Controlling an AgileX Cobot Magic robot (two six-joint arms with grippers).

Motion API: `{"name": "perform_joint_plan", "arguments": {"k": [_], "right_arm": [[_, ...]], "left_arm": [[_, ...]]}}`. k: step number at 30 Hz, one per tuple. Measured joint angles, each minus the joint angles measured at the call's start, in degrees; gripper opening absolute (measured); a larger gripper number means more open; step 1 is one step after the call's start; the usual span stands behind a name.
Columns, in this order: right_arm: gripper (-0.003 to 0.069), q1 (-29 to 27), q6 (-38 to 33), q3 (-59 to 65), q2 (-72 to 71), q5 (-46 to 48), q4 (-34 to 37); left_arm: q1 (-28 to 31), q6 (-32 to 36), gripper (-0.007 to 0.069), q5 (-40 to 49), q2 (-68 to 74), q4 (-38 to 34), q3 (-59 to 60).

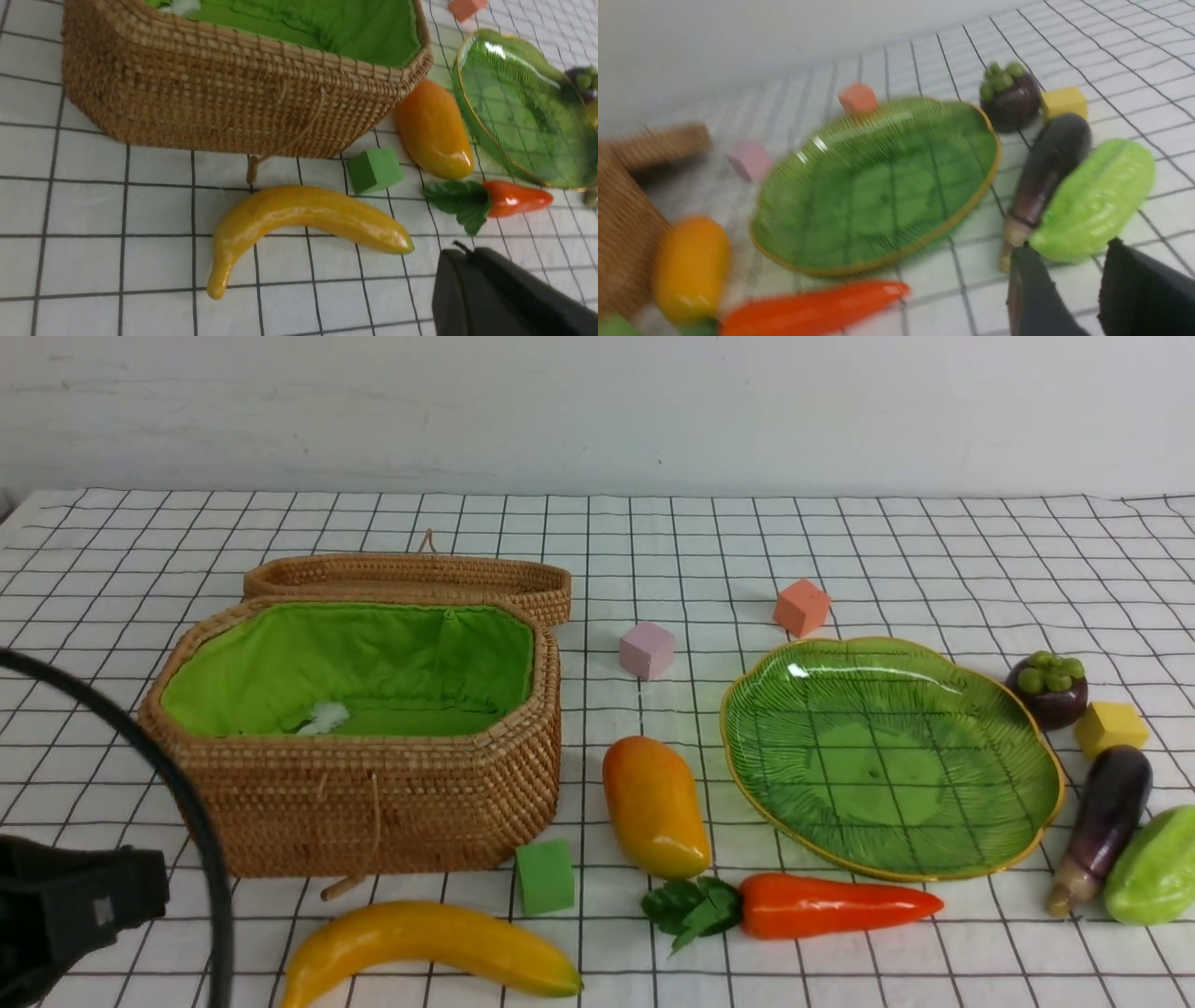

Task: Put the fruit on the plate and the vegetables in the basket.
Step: Use the left arm to grab a banana and put it into the right plate

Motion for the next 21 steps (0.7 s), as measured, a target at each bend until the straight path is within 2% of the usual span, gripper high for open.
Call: {"name": "perform_joint_plan", "arguments": {"k": [3,6,7,10,11,13,15,18,21], "right_arm": [[0.0239,0.0,6.93,0.0,0.0,-7.06,5.49],[0.0237,0.0,11.23,0.0,0.0,-10.82,7.67],[0.0237,0.0,14.08,-0.51,0.0,-10.81,7.98],[0.0234,0.97,16.33,-3.85,0.0,-4.53,7.43],[0.022,3.37,15.6,-10.23,0.48,3.07,6.33],[0.02,6.58,12.38,-16.85,2.27,11.53,5.51],[0.0174,11.62,5.69,-24.88,5.42,20.82,5.39],[0.013,19.78,-5.55,-37.62,11.47,35.94,7.99],[0.0103,26.09,-12.56,-47.39,15.62,47.97,11.86]], "left_arm": [[0.0,9.32,-0.0013,6.99,4.51,-1.46,-3.95],[0.0,13.13,-0.0013,9.21,7.03,-3.06,-5.42],[-0.69,14.9,-0.0013,9.42,8.38,-3.74,-5.74],[-3.37,16.77,-0.0013,9.56,10.0,-3.58,-5.81],[-7.68,17.86,-0.0013,10.17,11.83,-2.92,-5.81],[-11.5,18.11,-0.0013,11.19,13.52,-1.44,-6.02],[-15.96,18.35,-0.0013,12.65,16.02,0.62,-6.98],[-21.0,19.47,-0.0013,14.44,20.17,3.66,-9.17],[-25.3,21.46,-0.0013,15.25,24.17,7.06,-11.6]]}}
